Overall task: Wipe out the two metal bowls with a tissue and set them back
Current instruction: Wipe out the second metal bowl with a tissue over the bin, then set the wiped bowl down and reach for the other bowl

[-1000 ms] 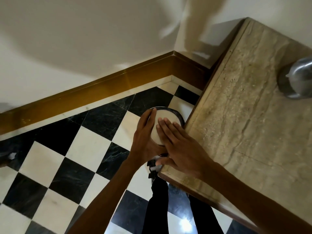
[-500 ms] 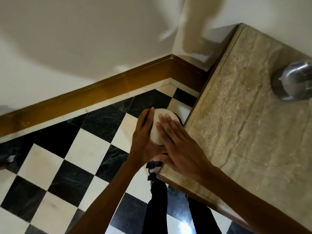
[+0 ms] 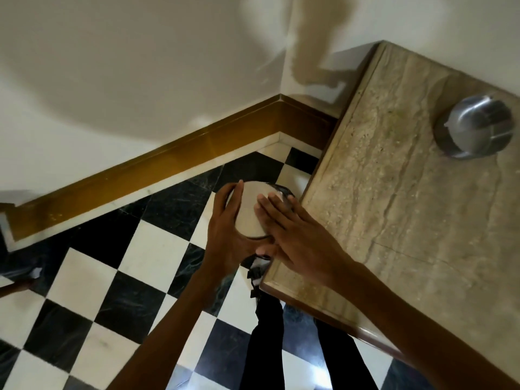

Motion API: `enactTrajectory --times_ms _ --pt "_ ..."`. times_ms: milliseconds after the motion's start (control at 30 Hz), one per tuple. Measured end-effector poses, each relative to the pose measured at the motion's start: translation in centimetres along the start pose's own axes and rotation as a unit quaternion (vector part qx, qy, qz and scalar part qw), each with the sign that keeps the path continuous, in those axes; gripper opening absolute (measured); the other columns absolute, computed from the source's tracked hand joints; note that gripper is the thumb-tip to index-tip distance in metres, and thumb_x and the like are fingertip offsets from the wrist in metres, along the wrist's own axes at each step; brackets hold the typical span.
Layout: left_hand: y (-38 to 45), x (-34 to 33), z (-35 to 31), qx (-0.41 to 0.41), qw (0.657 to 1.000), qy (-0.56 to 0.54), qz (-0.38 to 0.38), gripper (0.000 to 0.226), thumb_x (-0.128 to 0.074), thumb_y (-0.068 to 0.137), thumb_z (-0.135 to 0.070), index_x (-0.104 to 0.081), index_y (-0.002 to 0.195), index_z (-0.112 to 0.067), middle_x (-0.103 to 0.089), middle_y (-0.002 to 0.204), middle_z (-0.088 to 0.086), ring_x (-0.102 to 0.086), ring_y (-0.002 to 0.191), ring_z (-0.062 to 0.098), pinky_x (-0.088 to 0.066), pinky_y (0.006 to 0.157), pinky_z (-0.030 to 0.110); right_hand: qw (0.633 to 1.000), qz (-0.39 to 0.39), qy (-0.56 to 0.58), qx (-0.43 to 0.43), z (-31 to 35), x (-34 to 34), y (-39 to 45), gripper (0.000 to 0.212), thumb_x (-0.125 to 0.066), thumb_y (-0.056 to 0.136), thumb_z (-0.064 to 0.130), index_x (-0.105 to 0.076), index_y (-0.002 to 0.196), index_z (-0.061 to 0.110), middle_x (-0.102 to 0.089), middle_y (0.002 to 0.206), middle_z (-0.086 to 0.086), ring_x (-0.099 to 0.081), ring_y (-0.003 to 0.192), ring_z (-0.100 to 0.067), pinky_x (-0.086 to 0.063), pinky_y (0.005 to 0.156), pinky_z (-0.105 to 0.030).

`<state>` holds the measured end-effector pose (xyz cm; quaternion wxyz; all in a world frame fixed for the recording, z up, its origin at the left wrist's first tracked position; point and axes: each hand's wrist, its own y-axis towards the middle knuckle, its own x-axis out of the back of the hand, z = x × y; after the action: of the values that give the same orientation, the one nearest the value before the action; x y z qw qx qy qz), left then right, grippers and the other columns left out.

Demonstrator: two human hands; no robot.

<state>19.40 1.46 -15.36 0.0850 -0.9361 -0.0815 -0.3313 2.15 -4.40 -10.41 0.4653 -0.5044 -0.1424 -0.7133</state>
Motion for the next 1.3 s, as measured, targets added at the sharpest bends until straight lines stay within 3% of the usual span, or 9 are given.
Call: enactTrajectory --times_ms 100,167,233,333,500,767,1000,1200,1300 --pt "-0.1 -0.1 -1.3 0.114 0.978 -0.168 0.043 0.103 -0.070 0.066 -0.079 -0.056 0.134 -0.003 -0.059 0.132 0.021 -0.058 0.122 0.032 -0.054 0.101 0.044 0.962 -0.117 0.214 -0.122 -0.8 1.5 -1.2 0.063 -0.027 0.099 0.054 -0.026 0.152 0.021 -0.027 0.162 -0.007 -0.022 0.149 -0.018 -0.034 0.116 -0.035" --pt "0.1 0.0 -3.9 0.277 0.873 -0.391 0.094 0.089 -0.075 0.067 -0.072 -0.064 0.130 -0.011 -0.065 0.128 0.026 -0.060 0.120 0.048 -0.049 0.101 0.065 0.896 -0.172 0.362 -0.194 -1.4 2.4 -2.4 0.053 -0.040 0.099 0.047 -0.031 0.149 0.031 -0.031 0.159 -0.001 -0.029 0.145 -0.010 -0.039 0.106 -0.021" --pt "0.1 0.2 -6.7 0.387 0.711 -0.564 0.164 0.070 -0.070 0.074 -0.066 -0.069 0.126 -0.018 -0.062 0.135 0.026 -0.059 0.123 0.050 -0.038 0.106 0.072 0.840 -0.189 0.458 -0.222 -2.1 2.9 -3.9 0.048 -0.046 0.098 0.042 -0.039 0.144 0.032 -0.045 0.149 0.002 -0.046 0.133 -0.005 -0.049 0.093 -0.012" --pt "0.3 -1.4 -10.9 0.420 0.629 -0.622 0.202 0.073 -0.058 0.080 -0.070 -0.061 0.133 -0.021 -0.054 0.142 0.027 -0.057 0.123 0.053 -0.031 0.104 0.080 0.800 -0.205 0.506 -0.248 -4.2 3.6 -7.2 0.043 -0.053 0.097 0.035 -0.049 0.139 0.028 -0.061 0.130 0.009 -0.058 0.116 0.002 -0.054 0.076 -0.010" --pt "1.4 -7.3 -16.5 0.477 0.723 -0.466 0.178 0.080 -0.048 0.075 -0.077 -0.054 0.134 -0.023 -0.063 0.127 0.019 -0.070 0.104 0.042 -0.062 0.070 0.058 0.715 -0.240 0.564 -0.337 -9.4 2.9 -14.1 0.039 -0.062 0.093 0.022 -0.059 0.131 0.026 -0.072 0.116 -0.006 -0.069 0.105 -0.023 -0.060 0.082 -0.040" --pt "2.3 -19.1 -25.1 0.411 0.820 -0.359 0.173 0.038 -0.062 0.098 -0.031 -0.060 0.128 -0.007 -0.072 0.116 0.018 -0.076 0.095 0.030 -0.064 0.068 0.038 0.536 -0.311 0.637 -0.459 -18.4 2.9 -23.2 0.038 -0.064 0.093 0.011 -0.058 0.129 0.009 -0.069 0.113 -0.019 -0.069 0.101 -0.034 -0.062 0.075 -0.042" --pt "5.3 -28.2 -31.9 0.383 0.830 -0.384 0.128 0.038 -0.071 0.091 -0.006 -0.062 0.128 -0.008 -0.068 0.121 0.015 -0.069 0.110 0.028 -0.065 0.072 0.032 0.467 -0.395 0.613 -0.501 -26.7 4.2 -25.6 0.038 -0.064 0.089 0.004 -0.058 0.127 0.009 -0.067 0.116 -0.022 -0.070 0.098 -0.038 -0.061 0.070 -0.041" --pt "7.6 -31.1 -33.6 0.396 0.796 -0.438 0.130 0.025 -0.060 0.098 -0.003 -0.065 0.123 -0.004 -0.072 0.119 0.018 -0.071 0.110 0.029 -0.061 0.089 0.040 0.466 -0.449 0.569 -0.507 -30.9 6.3 -25.5 0.036 -0.068 0.086 0.004 -0.065 0.122 0.008 -0.070 0.111 -0.018 -0.070 0.098 -0.033 -0.063 0.077 -0.046" --pt "8.8 -31.6 -34.4 0.420 0.771 -0.464 0.119 0.024 -0.054 0.100 0.000 -0.064 0.122 0.001 -0.072 0.119 0.021 -0.070 0.112 0.032 -0.057 0.096 0.044 0.426 -0.474 0.568 -0.520 -32.2 7.3 -25.2 0.039 -0.070 0.084 -0.001 -0.066 0.123 0.005 -0.073 0.105 -0.020 -0.072 0.094 -0.031 -0.063 0.078 -0.042"
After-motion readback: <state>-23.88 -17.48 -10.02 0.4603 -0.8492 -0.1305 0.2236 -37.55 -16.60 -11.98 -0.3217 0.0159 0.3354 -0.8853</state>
